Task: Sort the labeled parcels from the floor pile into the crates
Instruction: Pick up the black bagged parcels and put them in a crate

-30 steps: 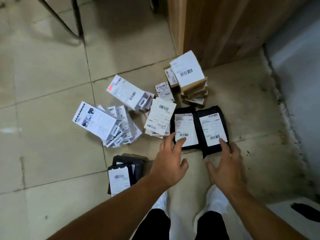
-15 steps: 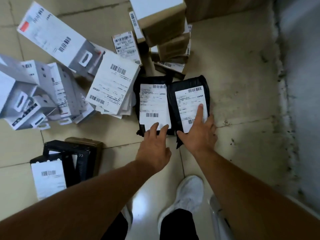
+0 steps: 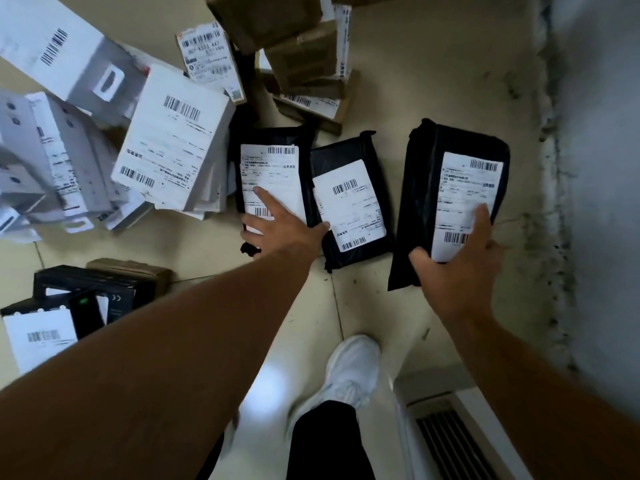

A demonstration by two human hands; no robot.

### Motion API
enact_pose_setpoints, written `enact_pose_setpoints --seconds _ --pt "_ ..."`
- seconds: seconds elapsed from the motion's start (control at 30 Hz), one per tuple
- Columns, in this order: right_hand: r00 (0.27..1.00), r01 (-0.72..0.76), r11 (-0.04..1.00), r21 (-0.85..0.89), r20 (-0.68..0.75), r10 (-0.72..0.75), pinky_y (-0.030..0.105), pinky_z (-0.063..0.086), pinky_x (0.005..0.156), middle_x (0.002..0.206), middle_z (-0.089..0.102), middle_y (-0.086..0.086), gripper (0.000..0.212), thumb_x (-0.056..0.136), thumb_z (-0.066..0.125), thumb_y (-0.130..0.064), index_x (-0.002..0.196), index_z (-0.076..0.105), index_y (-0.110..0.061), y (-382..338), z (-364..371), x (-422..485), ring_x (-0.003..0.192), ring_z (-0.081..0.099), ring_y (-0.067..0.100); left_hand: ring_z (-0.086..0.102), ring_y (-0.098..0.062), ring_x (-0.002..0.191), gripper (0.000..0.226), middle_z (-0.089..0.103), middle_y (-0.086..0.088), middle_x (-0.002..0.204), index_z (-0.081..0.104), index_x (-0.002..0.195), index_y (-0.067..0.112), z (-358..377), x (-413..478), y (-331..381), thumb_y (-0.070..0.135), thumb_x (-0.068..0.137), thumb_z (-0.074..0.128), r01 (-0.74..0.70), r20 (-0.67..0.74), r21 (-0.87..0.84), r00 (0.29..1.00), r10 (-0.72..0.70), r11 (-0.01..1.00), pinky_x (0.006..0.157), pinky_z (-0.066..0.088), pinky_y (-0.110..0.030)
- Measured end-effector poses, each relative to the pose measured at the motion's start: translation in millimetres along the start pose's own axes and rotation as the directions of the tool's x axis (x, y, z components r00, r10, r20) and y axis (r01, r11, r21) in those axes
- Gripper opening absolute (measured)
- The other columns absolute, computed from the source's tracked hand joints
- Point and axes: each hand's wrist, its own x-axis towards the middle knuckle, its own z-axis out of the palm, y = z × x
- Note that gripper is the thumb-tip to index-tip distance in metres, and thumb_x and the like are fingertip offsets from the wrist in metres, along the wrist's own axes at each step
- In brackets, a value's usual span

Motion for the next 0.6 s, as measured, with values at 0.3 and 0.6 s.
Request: enact_pose_setpoints --seconds 0.3,0.6 --pt "0.995 -0.095 0.982 0.165 0.057 0.087 0.047 0.050 0.104 0.138 0.029 0.005 0.107 0.061 0.068 -0.059 0.153 0.013 -0.053 -22 -19 -63 0.123 0.046 0.027 0.035 -0.045 0.124 0.132 0.022 -0.019 0.147 -0.009 0.158 0.027 -27 -31 -49 0.043 0.066 0.085 -0.182 -0.089 0.057 0.978 0.187 0.982 0.098 0.044 -0.056" --pt "0.991 -0.061 0.997 -0.050 0.116 0.067 0.053 0.048 0.095 0.132 0.036 0.013 0.108 0.062 0.060 -0.064 0.157 0.011 -0.045 -143 -139 -194 0.117 0.044 0.038 0.029 -0.038 0.132 0.131 0.023 -0.012 0.148 -0.007 0.159 0.031 -214 -214 -87 0.055 0.064 0.081 -0.345 0.026 0.028 0.938 0.345 0.938 0.105 0.040 -0.054"
